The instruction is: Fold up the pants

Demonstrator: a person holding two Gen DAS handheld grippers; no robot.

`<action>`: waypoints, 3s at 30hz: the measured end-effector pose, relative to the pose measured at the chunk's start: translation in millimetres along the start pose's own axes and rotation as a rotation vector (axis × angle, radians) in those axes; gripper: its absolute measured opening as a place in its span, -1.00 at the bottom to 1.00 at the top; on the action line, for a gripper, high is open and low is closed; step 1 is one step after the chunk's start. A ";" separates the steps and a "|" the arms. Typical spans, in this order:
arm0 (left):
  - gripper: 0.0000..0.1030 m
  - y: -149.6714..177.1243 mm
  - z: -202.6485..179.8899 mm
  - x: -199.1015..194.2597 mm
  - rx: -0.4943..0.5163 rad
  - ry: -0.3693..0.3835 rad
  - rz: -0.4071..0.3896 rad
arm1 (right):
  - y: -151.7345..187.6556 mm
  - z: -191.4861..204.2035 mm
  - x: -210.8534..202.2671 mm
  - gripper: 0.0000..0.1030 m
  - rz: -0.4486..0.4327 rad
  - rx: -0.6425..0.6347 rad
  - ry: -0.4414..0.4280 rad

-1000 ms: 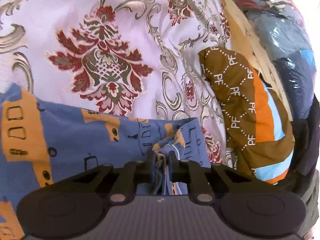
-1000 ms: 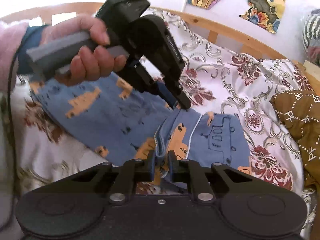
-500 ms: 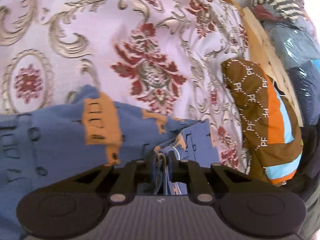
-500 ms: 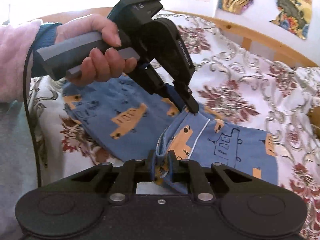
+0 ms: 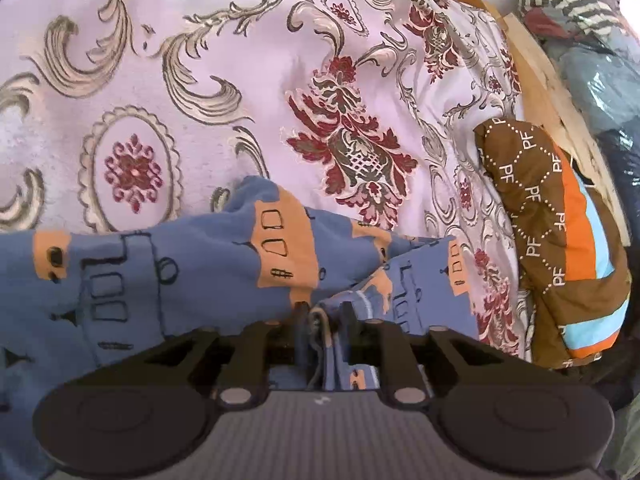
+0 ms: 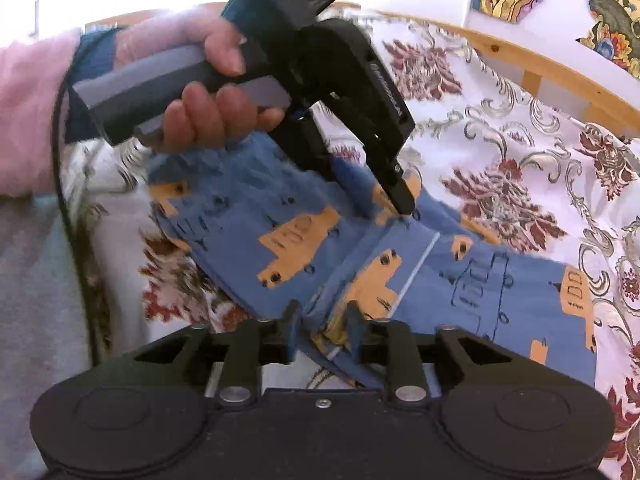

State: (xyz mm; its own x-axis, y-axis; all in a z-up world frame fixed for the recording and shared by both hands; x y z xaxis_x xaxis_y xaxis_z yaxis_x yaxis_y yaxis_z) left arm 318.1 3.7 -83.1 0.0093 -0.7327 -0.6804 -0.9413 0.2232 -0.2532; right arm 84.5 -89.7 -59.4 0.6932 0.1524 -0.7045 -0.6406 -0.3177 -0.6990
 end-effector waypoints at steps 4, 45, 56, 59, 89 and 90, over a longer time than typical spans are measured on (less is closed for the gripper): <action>0.67 1.9 -7.4 -43.5 0.075 -0.051 -0.083 | -15.3 -3.1 -21.9 0.86 -0.105 0.003 0.032; 0.78 98.5 65.2 -176.7 0.135 -0.205 -0.349 | -15.8 24.3 68.0 0.99 0.037 -0.081 0.468; -0.45 94.0 79.0 -182.7 0.027 -0.227 -0.339 | -10.6 29.7 75.8 0.99 0.021 -0.118 0.475; -0.54 92.8 79.3 -186.2 -0.013 -0.214 -0.351 | -10.6 27.0 75.4 0.99 0.022 -0.101 0.465; -0.64 70.1 -102.4 -95.1 0.291 -0.371 -0.296 | -65.7 -150.6 -3.9 0.98 -0.095 0.274 -0.036; -0.64 70.7 -107.9 -87.9 0.302 -0.373 -0.290 | -67.6 -158.0 -3.4 0.97 -0.081 0.297 -0.079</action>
State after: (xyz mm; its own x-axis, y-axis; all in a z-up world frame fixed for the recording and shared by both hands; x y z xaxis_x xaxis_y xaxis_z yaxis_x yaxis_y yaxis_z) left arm 214.4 14.5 33.0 0.4240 -0.5271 -0.7365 -0.7442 0.2607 -0.6150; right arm 177.7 -216.6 9.5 0.7257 0.2419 -0.6441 -0.6607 -0.0163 -0.7505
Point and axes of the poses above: each gripper's, at about its wrist camera, not at the fingertips, and x roughly the way its jaws point, z to its left, y to its underside, the point moved 1 cm from there along x, roughly the way its jaws point, and after that the axes turned 6 degrees about y, right-handed, at the moved point
